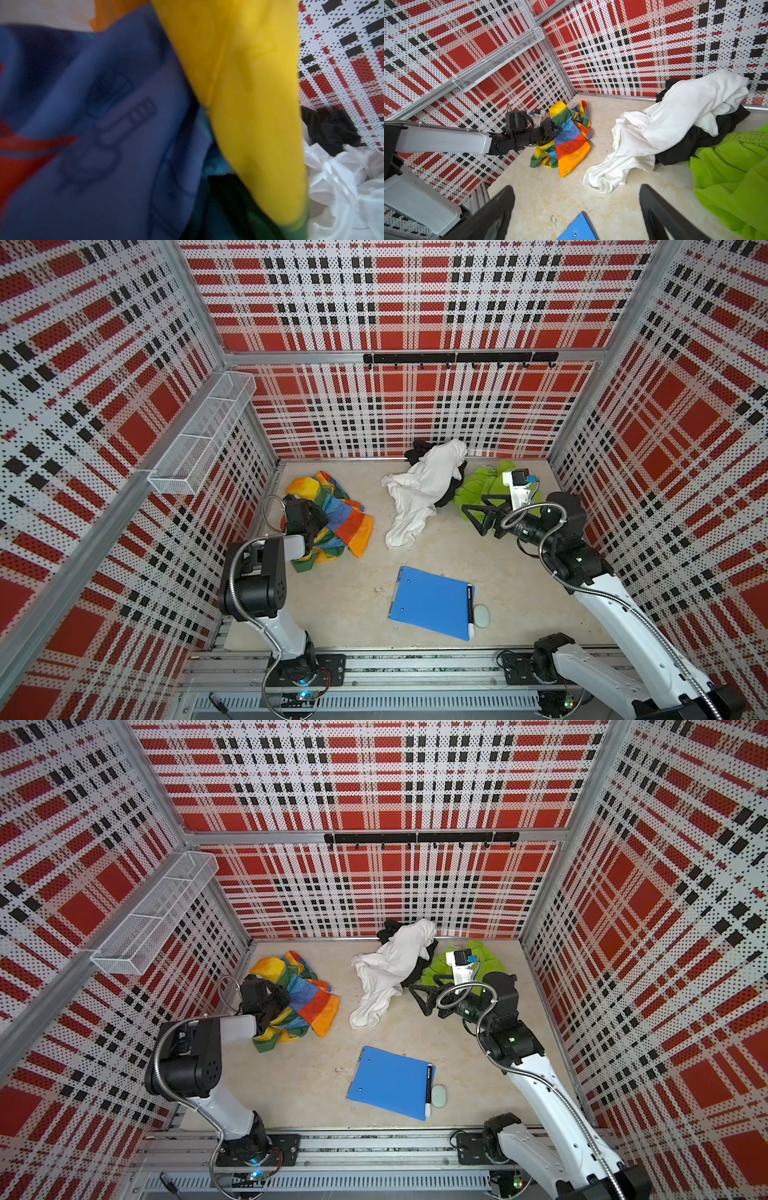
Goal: Pick out a specific cloth from the pile
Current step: 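Open the left gripper to release the rainbow cloth and raise it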
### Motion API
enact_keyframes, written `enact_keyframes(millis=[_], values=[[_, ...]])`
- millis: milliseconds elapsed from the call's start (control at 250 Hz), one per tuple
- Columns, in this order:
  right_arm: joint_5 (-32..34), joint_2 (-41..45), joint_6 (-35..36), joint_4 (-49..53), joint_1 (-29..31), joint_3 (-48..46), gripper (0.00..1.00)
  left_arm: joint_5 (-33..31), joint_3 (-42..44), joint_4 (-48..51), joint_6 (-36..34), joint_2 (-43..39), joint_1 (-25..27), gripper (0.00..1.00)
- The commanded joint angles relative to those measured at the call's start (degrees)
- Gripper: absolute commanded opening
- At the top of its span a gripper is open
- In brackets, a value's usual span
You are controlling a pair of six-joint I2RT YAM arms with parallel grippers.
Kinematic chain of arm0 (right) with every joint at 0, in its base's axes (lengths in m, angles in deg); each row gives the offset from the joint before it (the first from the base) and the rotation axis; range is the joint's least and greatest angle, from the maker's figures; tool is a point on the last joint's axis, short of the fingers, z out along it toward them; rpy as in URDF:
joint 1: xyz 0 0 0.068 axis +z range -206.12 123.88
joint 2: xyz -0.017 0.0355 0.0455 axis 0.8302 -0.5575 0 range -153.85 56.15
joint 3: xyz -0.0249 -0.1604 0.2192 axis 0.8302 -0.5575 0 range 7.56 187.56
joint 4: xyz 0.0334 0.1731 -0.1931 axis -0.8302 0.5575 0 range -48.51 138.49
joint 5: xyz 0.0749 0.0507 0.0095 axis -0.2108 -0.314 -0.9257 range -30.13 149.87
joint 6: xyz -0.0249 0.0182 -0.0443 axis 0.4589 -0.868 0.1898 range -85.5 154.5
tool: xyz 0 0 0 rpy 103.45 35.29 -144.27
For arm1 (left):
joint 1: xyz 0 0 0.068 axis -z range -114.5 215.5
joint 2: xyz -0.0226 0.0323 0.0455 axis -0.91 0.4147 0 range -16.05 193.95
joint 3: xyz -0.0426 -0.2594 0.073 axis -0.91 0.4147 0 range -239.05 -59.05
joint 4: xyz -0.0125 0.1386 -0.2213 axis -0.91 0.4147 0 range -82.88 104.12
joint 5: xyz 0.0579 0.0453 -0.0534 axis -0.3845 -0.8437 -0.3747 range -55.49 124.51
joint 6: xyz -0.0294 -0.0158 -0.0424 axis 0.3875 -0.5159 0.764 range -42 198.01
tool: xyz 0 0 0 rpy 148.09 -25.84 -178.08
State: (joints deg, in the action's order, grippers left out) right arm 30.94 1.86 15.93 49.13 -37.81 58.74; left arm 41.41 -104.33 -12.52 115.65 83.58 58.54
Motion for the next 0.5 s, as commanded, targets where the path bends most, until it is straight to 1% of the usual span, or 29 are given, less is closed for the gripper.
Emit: enact_keyframes(millis=[0, 72, 168, 280, 400, 496], values=[[2.31, 1.01, 1.25, -0.36, 0.24, -1.10, 1.00, 4.32, -2.66, 2.06, 1.47, 1.93, -1.37, 0.38], [3.10, 1.19, 1.34, 0.05, 0.24, -1.44, 1.00, 5.30, -2.89, 2.38, 1.66, 1.80, -1.39, 0.50], [4.01, 1.28, 1.71, 1.12, 0.24, -1.69, 1.00, 7.31, -2.05, 3.02, 2.46, 0.15, -1.98, 0.59], [4.45, 1.59, 1.87, 1.16, 0.24, -2.42, 1.00, 7.53, 0.56, 4.18, 2.45, -4.59, -1.75, 0.64], [4.33, 1.50, 1.78, 0.50, 0.24, -3.34, 1.00, 5.48, 4.00, 6.72, 2.38, -10.35, -1.64, 0.67], [4.01, 1.29, 1.35, -0.47, 0.24, -4.10, 1.00, 4.14, 7.31, 8.30, 2.23, -15.97, -1.40, 0.68]])
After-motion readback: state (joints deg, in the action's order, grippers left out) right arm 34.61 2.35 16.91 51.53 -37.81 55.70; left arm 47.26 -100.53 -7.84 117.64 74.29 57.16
